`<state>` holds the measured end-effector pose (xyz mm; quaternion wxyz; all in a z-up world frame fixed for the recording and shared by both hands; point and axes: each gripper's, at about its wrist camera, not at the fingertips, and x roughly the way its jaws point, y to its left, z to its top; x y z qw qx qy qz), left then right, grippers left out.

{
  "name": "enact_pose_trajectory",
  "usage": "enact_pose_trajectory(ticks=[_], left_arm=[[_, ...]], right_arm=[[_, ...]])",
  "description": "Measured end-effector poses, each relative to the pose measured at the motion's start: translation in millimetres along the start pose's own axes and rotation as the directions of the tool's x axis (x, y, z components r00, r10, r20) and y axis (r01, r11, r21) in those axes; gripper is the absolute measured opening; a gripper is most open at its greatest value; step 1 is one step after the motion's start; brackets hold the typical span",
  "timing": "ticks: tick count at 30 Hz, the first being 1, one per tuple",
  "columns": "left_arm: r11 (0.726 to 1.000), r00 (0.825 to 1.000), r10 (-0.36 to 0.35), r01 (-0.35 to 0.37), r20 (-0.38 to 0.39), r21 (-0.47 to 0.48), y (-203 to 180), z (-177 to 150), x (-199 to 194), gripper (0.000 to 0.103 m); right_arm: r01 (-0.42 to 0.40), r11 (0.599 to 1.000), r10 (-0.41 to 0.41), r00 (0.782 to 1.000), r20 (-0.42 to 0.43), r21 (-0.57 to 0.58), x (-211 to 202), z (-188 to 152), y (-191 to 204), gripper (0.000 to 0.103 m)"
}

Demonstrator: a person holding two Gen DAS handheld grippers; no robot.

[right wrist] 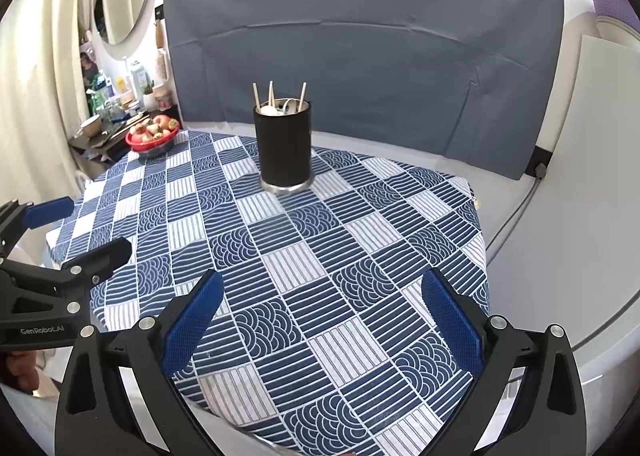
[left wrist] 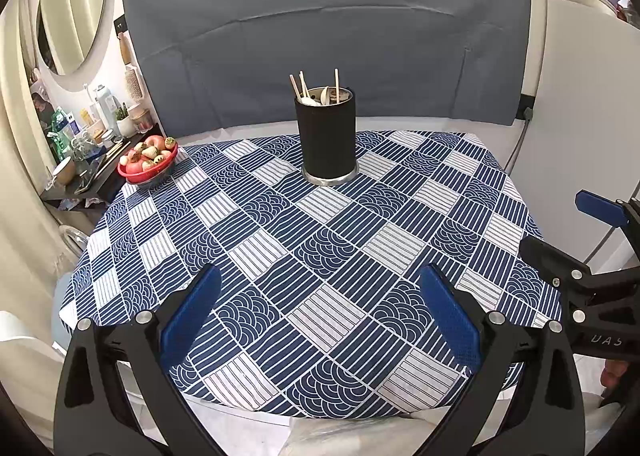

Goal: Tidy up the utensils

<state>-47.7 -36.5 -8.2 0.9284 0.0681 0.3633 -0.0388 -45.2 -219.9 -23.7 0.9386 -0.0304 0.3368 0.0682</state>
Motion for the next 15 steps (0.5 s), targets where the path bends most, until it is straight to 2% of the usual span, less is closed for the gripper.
enact_pose_trajectory(ticks=[15], left_arm=[[1.000,1.000,-0.005,0.005,-0.011,-0.012,2.2,-3.5,-0.2,0.097]], right_arm=[[-0.007,1.000,0.007,1.000,-0.006,-0.005,0.3,-3.0,1.1,0.095]])
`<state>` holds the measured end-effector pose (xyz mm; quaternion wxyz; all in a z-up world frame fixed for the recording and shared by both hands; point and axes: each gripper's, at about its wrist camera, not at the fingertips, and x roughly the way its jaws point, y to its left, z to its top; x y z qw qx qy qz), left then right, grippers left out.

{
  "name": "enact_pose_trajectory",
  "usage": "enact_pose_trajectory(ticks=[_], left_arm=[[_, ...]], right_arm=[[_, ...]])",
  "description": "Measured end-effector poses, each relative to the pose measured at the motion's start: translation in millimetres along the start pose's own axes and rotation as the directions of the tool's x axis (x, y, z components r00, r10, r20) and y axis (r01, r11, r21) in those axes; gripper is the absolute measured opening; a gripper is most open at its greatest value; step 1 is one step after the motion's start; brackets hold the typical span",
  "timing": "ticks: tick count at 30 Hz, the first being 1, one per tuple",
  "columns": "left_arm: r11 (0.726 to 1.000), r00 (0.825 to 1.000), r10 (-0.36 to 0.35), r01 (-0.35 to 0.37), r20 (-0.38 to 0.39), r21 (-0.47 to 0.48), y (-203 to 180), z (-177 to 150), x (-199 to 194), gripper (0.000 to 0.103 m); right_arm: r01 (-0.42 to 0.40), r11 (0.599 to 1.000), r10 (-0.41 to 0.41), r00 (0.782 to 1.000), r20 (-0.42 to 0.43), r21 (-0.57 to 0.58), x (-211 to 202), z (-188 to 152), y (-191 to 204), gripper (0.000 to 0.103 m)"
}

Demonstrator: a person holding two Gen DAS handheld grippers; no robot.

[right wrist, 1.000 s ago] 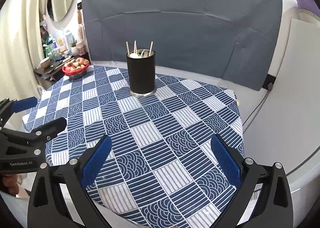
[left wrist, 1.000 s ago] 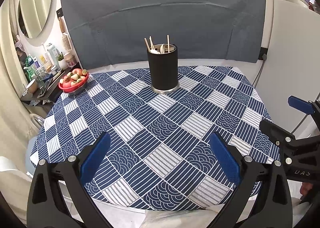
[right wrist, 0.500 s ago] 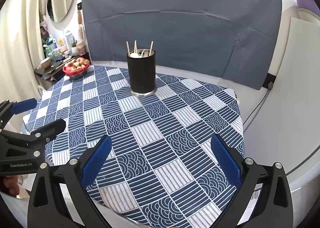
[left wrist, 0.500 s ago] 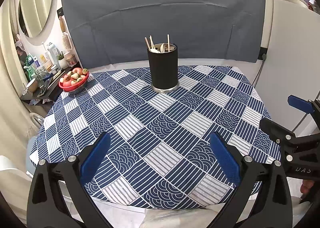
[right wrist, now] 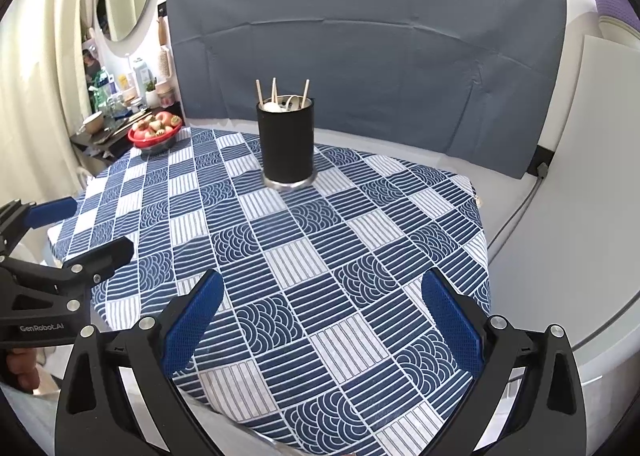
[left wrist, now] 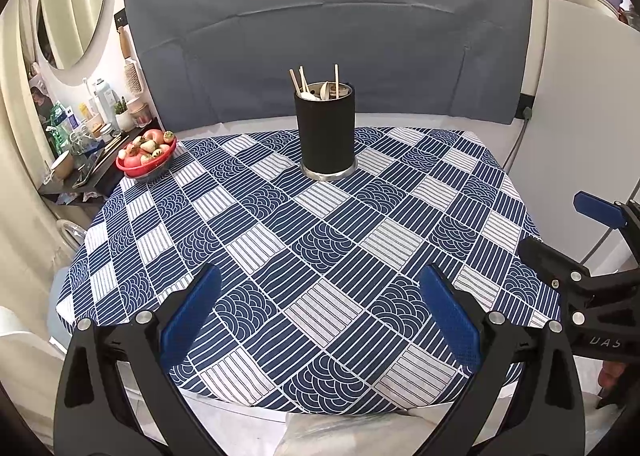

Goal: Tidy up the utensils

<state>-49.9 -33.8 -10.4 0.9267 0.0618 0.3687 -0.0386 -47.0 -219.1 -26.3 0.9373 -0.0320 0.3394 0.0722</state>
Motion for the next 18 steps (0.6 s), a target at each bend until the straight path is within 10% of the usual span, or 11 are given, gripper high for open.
enact_pose_trajectory(ticks=[18], left_arm=[[1.000,1.000,0.009,-0.009,0.001,-0.025,-0.9,1.7,1.9,0.097]], right_arm=[[0.003,1.000,-0.003,1.000,0.005,-0.021,1.1,2.1,-0.3,0.095]])
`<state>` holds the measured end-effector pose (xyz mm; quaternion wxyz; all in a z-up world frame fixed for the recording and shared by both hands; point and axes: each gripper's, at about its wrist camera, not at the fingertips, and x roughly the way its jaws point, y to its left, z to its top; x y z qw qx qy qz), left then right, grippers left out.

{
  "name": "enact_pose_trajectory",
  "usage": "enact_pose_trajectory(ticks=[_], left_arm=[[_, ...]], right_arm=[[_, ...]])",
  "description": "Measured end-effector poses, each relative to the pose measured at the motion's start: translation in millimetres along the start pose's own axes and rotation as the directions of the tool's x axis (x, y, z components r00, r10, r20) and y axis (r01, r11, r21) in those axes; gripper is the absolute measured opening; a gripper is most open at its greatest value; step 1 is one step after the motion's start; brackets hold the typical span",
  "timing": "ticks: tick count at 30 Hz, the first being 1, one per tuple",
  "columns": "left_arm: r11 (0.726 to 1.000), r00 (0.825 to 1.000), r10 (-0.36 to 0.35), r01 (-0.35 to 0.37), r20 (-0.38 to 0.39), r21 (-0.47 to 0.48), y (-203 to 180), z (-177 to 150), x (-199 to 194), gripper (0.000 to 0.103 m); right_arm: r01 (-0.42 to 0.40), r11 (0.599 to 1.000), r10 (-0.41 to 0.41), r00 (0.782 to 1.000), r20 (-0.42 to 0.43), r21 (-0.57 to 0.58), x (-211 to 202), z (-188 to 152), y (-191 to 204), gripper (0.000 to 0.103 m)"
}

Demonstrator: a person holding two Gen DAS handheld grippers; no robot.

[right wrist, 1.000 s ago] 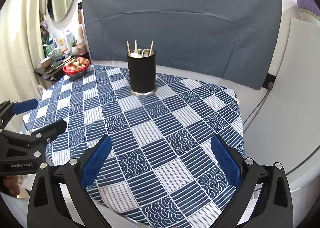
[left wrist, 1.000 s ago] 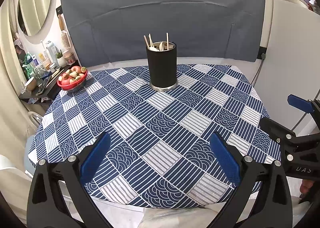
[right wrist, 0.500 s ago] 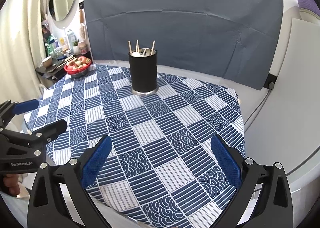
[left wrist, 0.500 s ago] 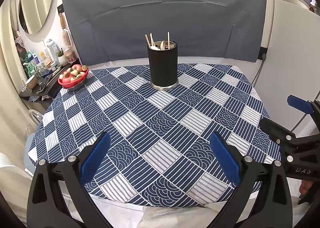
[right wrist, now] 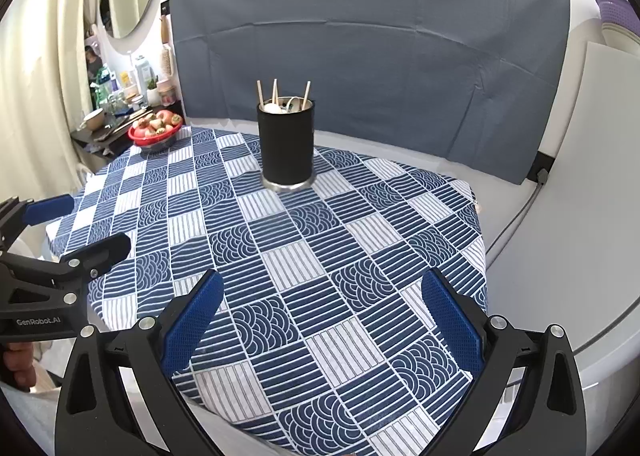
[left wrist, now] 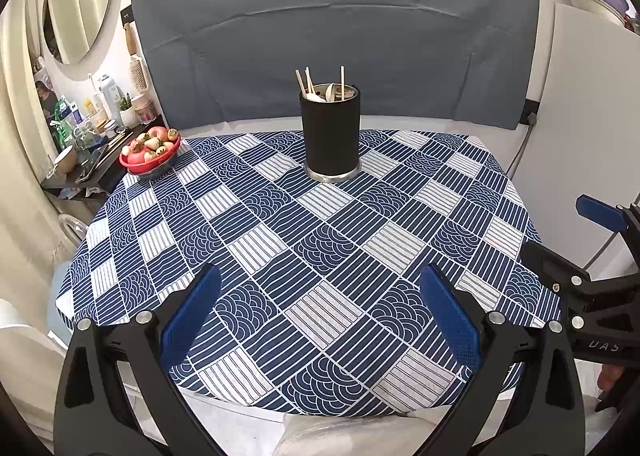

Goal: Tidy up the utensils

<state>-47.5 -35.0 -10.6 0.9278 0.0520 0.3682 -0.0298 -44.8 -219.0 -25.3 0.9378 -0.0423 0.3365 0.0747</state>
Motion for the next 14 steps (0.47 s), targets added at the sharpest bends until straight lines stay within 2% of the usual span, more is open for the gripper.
enact_pose_trajectory(ticks=[7,14], left_arm=[[1.000,1.000,0.001,-0.001,-0.003,-0.001,1,3,3,0.097],[1.000,1.000,-0.028,0.028,0.007,-0.001,7,11,8,0.097]], right_arm=[[-0.001,1.000,0.001,1.000,0.001,-0.004,2,1,1,0.095],[0.008,1.000,-0.008,1.000,0.005,0.003,8,9,-2,0.095]])
